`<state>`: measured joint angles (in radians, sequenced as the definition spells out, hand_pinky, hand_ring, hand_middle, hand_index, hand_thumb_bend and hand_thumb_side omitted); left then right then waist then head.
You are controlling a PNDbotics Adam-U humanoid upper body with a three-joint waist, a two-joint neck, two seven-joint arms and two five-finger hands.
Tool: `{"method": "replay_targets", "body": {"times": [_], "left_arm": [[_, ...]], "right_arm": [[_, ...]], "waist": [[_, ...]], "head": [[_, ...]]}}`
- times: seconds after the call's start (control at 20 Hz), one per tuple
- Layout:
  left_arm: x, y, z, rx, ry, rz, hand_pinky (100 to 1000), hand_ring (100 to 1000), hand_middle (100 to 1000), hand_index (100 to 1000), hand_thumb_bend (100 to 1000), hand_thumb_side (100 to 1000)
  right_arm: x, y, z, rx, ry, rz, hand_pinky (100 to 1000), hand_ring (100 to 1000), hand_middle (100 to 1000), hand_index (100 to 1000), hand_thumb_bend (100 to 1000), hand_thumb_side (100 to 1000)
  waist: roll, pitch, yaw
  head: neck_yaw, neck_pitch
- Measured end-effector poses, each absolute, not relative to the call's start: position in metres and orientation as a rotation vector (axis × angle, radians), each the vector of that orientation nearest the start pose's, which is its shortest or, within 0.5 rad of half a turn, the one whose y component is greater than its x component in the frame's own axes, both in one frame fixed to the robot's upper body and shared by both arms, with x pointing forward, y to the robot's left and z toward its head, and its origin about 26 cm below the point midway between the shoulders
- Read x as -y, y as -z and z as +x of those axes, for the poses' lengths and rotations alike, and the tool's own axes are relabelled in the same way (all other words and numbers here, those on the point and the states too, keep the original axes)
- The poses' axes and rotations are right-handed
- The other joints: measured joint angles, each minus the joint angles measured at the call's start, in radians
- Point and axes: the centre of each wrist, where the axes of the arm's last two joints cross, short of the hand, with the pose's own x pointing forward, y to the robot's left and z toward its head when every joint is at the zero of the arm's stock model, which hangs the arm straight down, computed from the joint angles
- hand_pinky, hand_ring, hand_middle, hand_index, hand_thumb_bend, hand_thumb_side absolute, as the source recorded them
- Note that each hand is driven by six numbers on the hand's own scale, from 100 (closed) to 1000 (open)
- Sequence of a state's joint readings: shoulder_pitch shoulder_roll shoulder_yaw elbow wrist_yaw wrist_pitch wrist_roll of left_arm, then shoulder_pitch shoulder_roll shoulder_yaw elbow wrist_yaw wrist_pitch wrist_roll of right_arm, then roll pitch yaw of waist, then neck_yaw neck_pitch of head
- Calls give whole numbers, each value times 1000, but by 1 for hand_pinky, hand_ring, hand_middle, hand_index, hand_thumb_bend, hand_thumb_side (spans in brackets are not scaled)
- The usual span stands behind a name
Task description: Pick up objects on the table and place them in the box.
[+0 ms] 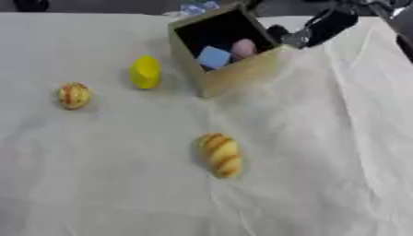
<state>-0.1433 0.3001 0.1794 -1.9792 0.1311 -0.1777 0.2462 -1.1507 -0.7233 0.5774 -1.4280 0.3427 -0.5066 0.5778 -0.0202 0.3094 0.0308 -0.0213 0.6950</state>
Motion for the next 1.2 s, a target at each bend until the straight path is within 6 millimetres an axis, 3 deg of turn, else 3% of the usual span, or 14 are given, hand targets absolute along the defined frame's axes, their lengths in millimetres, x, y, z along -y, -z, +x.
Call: {"method": "replay_targets", "body": {"times": [0.35, 0.85, 1.2], "left_arm": [[-317, -164, 281, 2329, -146, 320, 844, 646, 626, 803, 175, 770], [-317, -164, 281, 2327, -144, 318, 844, 647, 627, 803, 175, 771], [-317, -164, 281, 2327, -144, 317, 844, 648, 627, 803, 174, 772]], "right_arm": [[165, -331, 379, -1854, 2631, 456, 890, 861, 792, 885, 100, 447], [140, -293, 375, -1793, 2763, 343, 892, 863, 792, 889, 100, 495], [140, -267, 376, -1749, 2853, 291, 896, 867, 781, 895, 100, 550]], "waist": [[0, -1, -5], [4, -1, -13], [5, -1, -18]], "head": [[1, 4], [2, 9], [3, 10]]}}
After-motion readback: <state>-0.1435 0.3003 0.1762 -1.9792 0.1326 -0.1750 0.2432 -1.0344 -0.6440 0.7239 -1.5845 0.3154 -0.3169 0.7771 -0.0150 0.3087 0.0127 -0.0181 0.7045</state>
